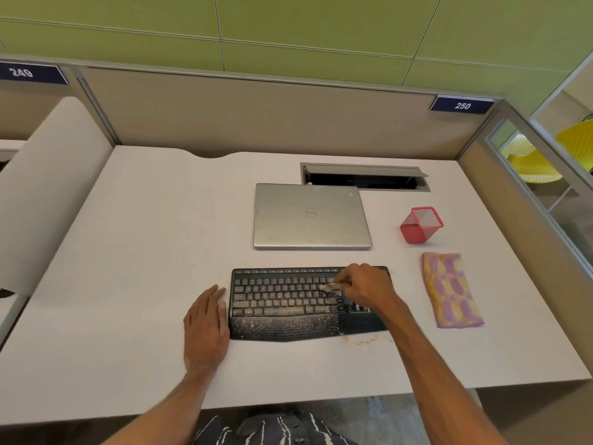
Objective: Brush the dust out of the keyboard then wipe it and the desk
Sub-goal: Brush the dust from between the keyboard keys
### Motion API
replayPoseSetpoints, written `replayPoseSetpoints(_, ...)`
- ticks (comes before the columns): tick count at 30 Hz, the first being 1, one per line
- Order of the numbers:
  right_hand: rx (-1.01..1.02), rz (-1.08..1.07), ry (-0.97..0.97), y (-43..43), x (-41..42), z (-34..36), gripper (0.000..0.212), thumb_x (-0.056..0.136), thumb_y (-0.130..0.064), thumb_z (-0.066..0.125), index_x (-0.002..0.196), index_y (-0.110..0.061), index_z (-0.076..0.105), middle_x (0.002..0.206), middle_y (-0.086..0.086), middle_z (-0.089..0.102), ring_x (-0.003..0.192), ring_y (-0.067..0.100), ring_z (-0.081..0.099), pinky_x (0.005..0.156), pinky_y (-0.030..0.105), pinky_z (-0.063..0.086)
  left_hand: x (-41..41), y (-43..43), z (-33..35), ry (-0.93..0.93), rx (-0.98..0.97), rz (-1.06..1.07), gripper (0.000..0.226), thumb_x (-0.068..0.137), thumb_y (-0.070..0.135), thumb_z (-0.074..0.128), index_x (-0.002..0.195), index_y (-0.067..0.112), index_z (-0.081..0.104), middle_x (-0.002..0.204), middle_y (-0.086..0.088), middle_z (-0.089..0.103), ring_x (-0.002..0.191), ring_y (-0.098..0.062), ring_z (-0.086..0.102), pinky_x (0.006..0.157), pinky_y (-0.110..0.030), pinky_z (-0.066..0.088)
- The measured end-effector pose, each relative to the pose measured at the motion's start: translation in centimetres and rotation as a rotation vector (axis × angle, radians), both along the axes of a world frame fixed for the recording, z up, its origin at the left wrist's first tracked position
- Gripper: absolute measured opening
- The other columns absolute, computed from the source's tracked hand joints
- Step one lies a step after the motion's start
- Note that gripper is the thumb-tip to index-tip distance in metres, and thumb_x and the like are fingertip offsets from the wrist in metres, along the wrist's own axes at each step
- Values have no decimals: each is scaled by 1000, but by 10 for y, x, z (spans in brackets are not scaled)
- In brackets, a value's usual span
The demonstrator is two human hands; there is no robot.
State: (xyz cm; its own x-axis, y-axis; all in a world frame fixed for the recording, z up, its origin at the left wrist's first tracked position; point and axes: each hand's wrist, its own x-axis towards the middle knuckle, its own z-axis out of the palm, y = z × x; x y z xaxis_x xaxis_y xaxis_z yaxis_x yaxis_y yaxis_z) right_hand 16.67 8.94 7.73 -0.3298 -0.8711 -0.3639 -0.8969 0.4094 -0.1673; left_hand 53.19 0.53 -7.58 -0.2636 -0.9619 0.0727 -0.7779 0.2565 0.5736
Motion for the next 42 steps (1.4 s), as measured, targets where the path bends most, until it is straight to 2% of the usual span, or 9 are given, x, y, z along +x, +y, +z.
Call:
replayPoseSetpoints(2,19,-15,6,4,-1,-3,28,96,-55,67,111,-35,80,84,-21,73,65,-1,58,75,30,56,0,0,1,4,4,0,49,117,45,24,154,32,53,163,11,48,153,-14,41,128,-45,33)
replayPoseSetpoints(4,-16,-76,13,8,-8,-2,34,91,-63,68,107,-36,80,86,-20,76,68,1,62,68,27,52,0,0,1,9,6,4,48,117,45,24,153,32,54,163,11,49,153,-15,42,127,-46,33)
replayPoseSetpoints(7,-64,-178,38,12,-19,3,23,97,-48,68,113,-35,78,83,-17,72,68,4,61,59,25,41,-1,1,1,11,5,2,49,117,45,24,153,31,54,163,11,49,153,-16,42,127,-47,33)
replayPoseSetpoints(12,-58,-178,67,18,-17,-3,22,101,-38,65,119,-34,76,94,-13,76,74,8,65,66,27,49,-1,0,2,11,9,-2,51,117,47,23,154,31,54,163,10,49,153,-16,42,128,-48,33)
replayPoseSetpoints(18,140,-57,-7,20,-19,7,18,97,-38,70,112,-37,79,109,-15,76,87,9,62,74,30,50,0,0,2,15,9,-4,52,117,47,23,154,30,54,163,10,49,154,-16,42,128,-47,32)
replayPoseSetpoints(25,0,-220,84,28,-23,2,26,92,-38,73,118,-34,76,109,-11,76,91,15,67,84,34,56,0,0,1,10,7,-1,51,117,46,23,154,31,54,163,10,49,154,-16,41,128,-46,32)
replayPoseSetpoints(33,254,-78,-256,26,-21,0,14,93,-27,74,103,-29,83,94,-17,75,88,13,63,76,32,55,0,0,1,4,3,-5,50,117,46,23,154,31,53,163,10,49,154,-16,41,128,-46,32)
replayPoseSetpoints(37,25,-240,-104,28,-25,0,16,94,-42,72,104,-32,79,98,-12,76,82,9,63,71,32,51,0,1,2,13,1,-1,51,117,46,23,154,30,54,162,10,50,153,-16,42,128,-46,33)
replayPoseSetpoints(42,-98,-192,-34,33,-14,-11,19,101,-35,64,114,-34,78,100,-11,77,75,9,65,71,32,55,1,0,1,14,4,-4,50,117,46,23,154,30,54,163,9,49,154,-16,42,128,-47,33)
